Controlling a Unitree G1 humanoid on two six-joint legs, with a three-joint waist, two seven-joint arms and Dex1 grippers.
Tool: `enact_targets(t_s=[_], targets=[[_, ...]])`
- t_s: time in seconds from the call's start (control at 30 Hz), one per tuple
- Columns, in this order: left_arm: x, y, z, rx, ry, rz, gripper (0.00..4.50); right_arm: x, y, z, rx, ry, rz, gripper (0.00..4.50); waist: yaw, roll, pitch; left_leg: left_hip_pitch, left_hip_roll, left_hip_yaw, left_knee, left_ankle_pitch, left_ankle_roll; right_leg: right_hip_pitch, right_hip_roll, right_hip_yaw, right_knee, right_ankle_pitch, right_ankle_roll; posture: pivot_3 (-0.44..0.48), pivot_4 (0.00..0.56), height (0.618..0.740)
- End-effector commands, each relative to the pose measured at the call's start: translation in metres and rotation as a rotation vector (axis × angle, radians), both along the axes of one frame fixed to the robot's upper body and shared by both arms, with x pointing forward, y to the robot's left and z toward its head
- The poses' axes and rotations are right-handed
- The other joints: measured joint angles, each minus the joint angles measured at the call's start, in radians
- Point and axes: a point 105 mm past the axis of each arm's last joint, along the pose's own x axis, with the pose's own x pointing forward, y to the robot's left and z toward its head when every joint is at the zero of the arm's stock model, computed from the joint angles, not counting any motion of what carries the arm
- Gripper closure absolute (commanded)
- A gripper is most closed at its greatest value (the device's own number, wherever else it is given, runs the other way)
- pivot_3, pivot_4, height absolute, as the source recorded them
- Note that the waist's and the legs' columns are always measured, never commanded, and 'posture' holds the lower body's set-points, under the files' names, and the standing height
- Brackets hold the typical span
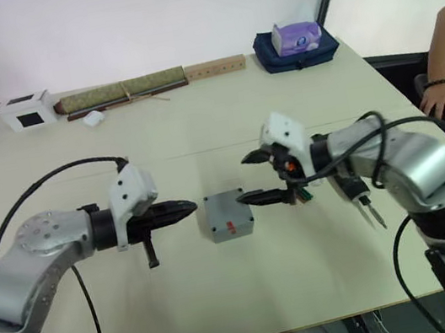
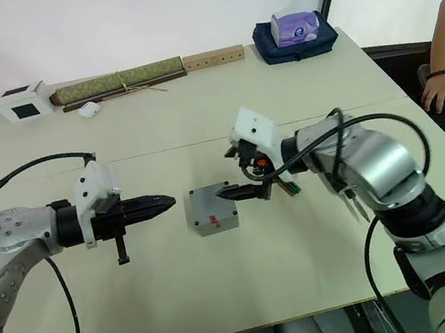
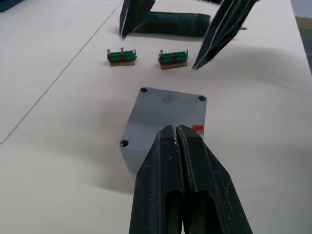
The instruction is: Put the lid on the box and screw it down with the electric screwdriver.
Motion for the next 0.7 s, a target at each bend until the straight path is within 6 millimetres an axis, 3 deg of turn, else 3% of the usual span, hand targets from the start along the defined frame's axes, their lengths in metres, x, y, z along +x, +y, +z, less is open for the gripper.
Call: enact_targets(t_s=[0.03, 0.27, 0.5, 0.7], targets=[[0.0, 0.0, 0.01, -0.013, -0.042, -0.016, 4.5, -0.012, -0.008, 0.021, 0.049, -0.064, 0.025, 0.04, -0.001, 0.0, 0.0, 0.0, 0.0, 0.0, 0.0, 0.0, 0.0, 0.0, 0.0, 0.0, 0.0, 0.0, 0.0, 0.0, 0.15, 0.74], [0.002, 0.002, 0.015, -0.018, -0.048, -0.013, 4.5, -0.019, -0.028, 0.029, 0.078, -0.082, -0.015, 0.04, -0.001, 0.0, 0.0, 0.0, 0.0, 0.0, 0.0, 0.0, 0.0, 0.0, 0.0, 0.0, 0.0, 0.0, 0.0, 0.0, 0.15, 0.74], [0.007, 0.002, 0.019, -0.03, -0.055, -0.029, 4.5, -0.015, -0.056, 0.022, 0.056, -0.081, -0.151, 0.04, 0.0, 0.0, 0.0, 0.0, 0.0, 0.0, 0.0, 0.0, 0.0, 0.0, 0.0, 0.0, 0.0, 0.0, 0.0, 0.0, 0.15, 0.74], [0.008, -0.002, 0.015, -0.027, -0.039, -0.06, 4.5, -0.021, -0.059, 0.016, 0.047, -0.086, -0.184, 0.04, -0.001, 0.0, 0.0, 0.0, 0.0, 0.0, 0.0, 0.0, 0.0, 0.0, 0.0, 0.0, 0.0, 0.0, 0.0, 0.0, 0.15, 0.74]])
